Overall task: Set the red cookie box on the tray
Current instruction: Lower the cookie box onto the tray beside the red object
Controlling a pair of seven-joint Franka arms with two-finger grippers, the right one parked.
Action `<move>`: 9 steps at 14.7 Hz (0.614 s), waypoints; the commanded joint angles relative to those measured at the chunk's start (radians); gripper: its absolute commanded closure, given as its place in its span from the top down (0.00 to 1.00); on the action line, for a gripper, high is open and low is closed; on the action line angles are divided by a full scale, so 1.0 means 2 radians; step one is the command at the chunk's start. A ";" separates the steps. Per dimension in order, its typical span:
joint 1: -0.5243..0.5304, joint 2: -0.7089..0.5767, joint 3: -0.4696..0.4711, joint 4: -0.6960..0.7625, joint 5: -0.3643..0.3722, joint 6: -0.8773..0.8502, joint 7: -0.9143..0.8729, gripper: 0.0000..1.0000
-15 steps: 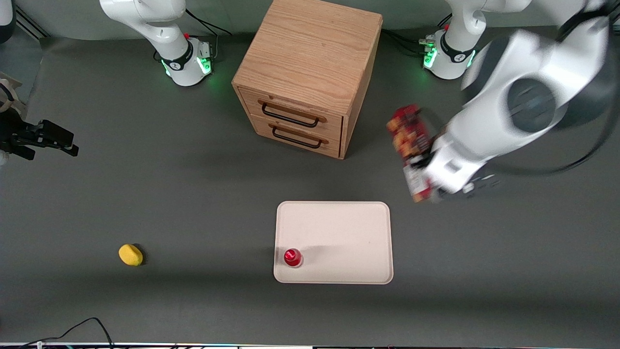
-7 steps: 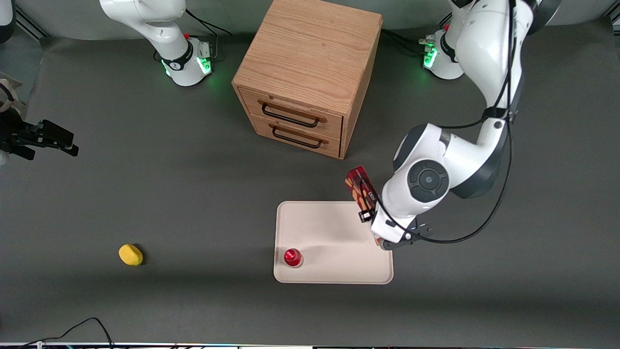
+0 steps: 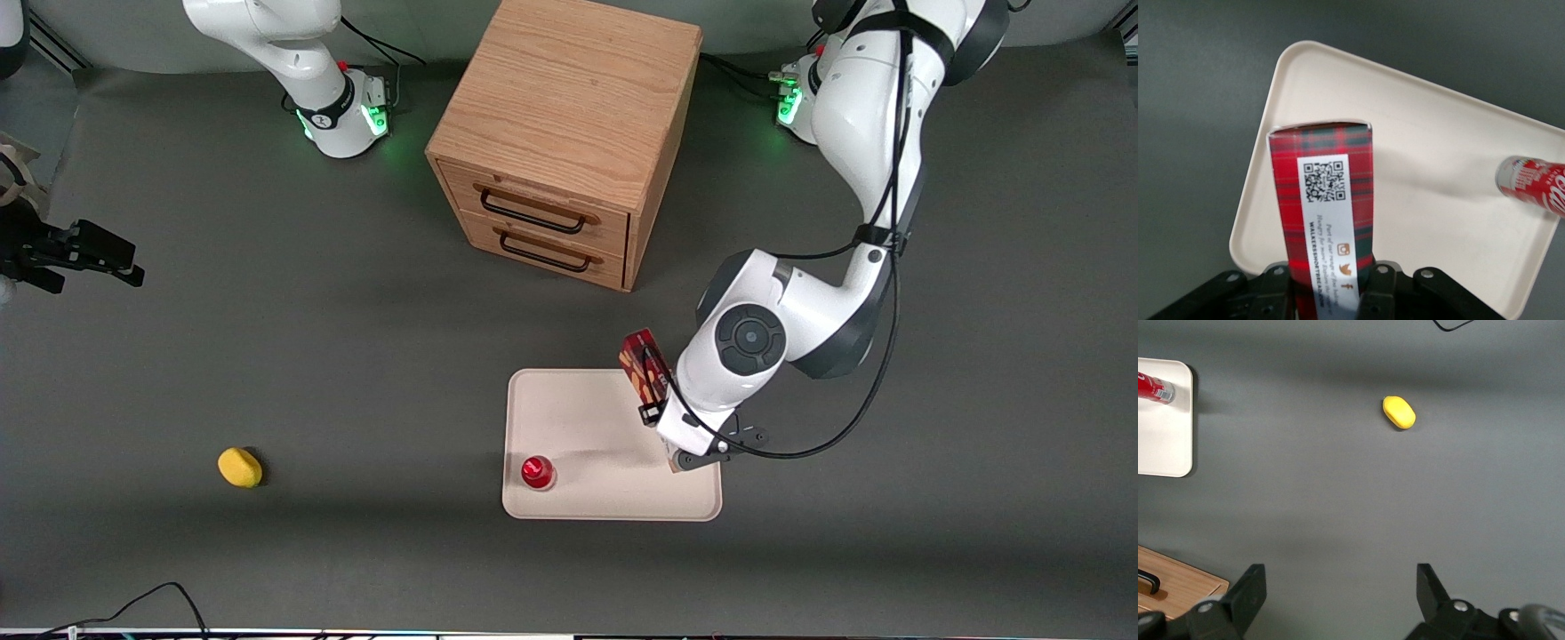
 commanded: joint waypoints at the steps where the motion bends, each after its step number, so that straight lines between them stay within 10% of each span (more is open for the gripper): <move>1: -0.005 0.028 0.003 0.020 0.034 0.022 -0.008 0.00; 9: -0.002 0.058 0.006 0.017 0.054 0.041 0.015 0.00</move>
